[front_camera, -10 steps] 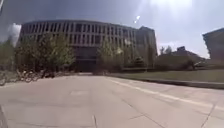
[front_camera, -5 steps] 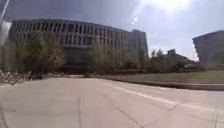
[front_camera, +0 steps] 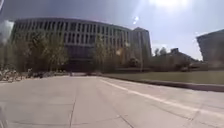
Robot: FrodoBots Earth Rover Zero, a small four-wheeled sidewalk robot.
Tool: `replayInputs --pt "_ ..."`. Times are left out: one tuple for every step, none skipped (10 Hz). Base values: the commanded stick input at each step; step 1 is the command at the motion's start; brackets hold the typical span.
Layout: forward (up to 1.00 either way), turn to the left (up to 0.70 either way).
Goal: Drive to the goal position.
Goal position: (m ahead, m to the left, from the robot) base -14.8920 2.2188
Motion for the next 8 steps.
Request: replayInputs --pt "1.0 0.09" --pt "1.0 0.09" --pt "1.0 0.09" --pt "1.0 0.09" --pt "1.0 0.09" --pt "1.0 0.09" --pt "1.0 0.09" --pt "1.0 0.09"
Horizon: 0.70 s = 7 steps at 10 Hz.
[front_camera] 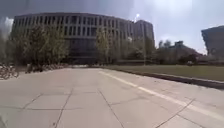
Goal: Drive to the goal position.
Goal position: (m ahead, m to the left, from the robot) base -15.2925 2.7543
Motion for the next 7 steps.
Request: replayInputs --pt "1.0 0.09" --pt "1.0 0.09" --pt "1.0 0.09" --pt "1.0 0.09" --pt "1.0 0.09" --pt "1.0 0.09" --pt "1.0 0.09"
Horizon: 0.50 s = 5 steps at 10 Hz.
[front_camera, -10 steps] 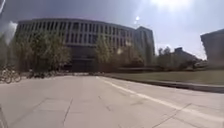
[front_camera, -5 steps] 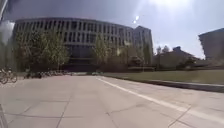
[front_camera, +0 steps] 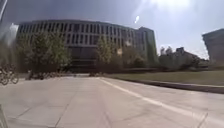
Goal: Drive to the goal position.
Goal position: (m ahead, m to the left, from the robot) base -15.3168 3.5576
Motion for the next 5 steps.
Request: replayInputs --pt "1.0 0.09" --pt "1.0 0.09" --pt "1.0 0.09" --pt "1.0 0.09" --pt "1.0 0.09"
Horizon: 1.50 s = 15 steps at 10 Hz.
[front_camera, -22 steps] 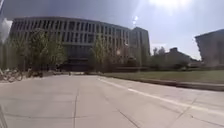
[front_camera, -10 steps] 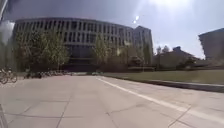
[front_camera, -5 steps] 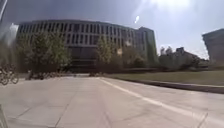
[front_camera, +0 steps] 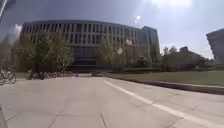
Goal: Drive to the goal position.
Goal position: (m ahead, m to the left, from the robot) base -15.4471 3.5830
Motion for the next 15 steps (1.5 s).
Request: replayInputs --pt "1.0 0.09" --pt "1.0 0.09" --pt "1.0 0.09" --pt "1.0 0.09" --pt "1.0 0.09" --pt "1.0 0.09" --pt "1.0 0.09" --pt "1.0 0.09" --pt "1.0 0.09" --pt "1.0 0.09" --pt "1.0 0.36" --pt "1.0 0.49" --pt "1.0 0.49" --pt "0.78 0.62" --pt "0.21 0.93"
